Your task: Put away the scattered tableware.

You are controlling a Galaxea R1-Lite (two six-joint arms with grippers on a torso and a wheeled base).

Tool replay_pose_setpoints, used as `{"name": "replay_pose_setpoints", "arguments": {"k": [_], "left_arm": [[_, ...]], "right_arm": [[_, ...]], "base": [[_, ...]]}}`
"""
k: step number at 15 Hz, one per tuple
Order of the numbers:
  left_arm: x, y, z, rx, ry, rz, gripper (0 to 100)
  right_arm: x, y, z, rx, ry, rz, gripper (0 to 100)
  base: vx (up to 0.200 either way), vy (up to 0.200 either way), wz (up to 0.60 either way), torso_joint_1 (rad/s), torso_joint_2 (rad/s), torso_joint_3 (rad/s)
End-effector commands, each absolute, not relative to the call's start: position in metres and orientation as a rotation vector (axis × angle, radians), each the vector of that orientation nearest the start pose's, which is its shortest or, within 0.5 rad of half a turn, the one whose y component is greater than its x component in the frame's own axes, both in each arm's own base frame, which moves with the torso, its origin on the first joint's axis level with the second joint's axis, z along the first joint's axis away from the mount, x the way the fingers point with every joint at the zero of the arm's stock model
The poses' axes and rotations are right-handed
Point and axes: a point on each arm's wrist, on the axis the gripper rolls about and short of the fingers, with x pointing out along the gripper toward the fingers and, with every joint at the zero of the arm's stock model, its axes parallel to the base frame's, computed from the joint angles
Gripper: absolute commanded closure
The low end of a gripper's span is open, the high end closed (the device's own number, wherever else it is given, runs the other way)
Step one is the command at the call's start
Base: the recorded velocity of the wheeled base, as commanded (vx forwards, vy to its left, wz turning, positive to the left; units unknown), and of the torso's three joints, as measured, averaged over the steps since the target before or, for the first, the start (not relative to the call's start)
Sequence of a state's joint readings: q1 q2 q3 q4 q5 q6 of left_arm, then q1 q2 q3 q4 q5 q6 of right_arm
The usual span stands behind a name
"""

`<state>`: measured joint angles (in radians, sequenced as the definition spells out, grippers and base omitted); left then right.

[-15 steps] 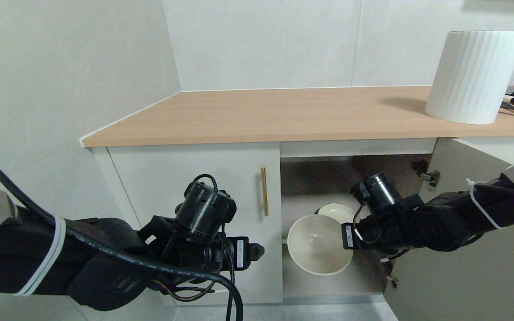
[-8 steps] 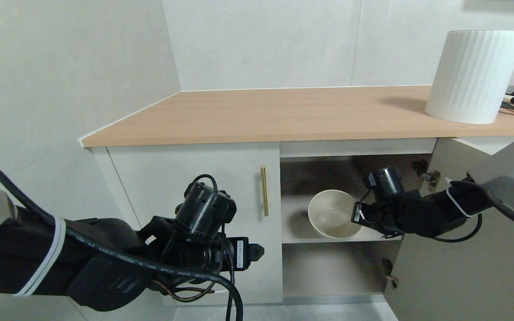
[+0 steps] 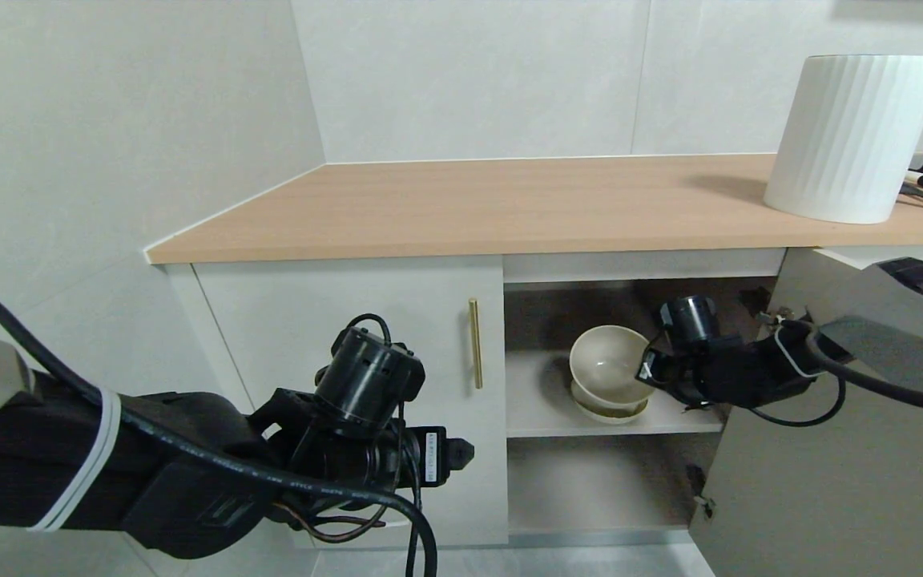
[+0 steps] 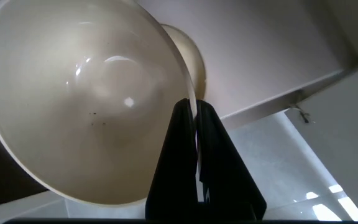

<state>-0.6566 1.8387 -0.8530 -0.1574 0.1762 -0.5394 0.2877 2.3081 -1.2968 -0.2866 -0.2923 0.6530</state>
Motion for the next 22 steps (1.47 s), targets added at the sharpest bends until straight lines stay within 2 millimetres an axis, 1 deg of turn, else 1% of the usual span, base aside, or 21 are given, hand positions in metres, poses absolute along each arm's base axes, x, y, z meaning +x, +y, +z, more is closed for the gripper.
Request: {"name": "replay_pose_setpoints", "arguments": {"k": [1, 3, 6, 10, 22], "left_arm": [[0.246, -0.185, 0.11, -0.166, 0.854, -0.231, 0], [0.247, -0.185, 0.109, -0.165, 0.857, -0.23, 0], [0.247, -0.185, 0.109, -0.165, 0.857, -0.23, 0], [0.247, -0.185, 0.109, -0.164, 0.858, -0.23, 0], [0.247, -0.185, 0.108, -0.163, 0.86, -0.227, 0]], "right_arm": [[0.422, 0.117, 0.034, 0.411, 0.68, -0.238, 100], [0.426, 0.118, 0.031, 0.411, 0.678, -0.237, 100], [0.434, 0.112, 0.026, 0.415, 0.675, -0.253, 100], [0.438, 0.113, 0.023, 0.411, 0.673, -0.251, 100], [0.438, 0.116, 0.018, 0.397, 0.685, -0.245, 100]], "base": [[0.0, 0.0, 0.0, 0.0, 0.0, 0.0], [0.0, 0.0, 0.0, 0.0, 0.0, 0.0], [0.0, 0.0, 0.0, 0.0, 0.0, 0.0], [0.0, 0.0, 0.0, 0.0, 0.0, 0.0], [0.0, 0.0, 0.0, 0.0, 0.0, 0.0]]}}
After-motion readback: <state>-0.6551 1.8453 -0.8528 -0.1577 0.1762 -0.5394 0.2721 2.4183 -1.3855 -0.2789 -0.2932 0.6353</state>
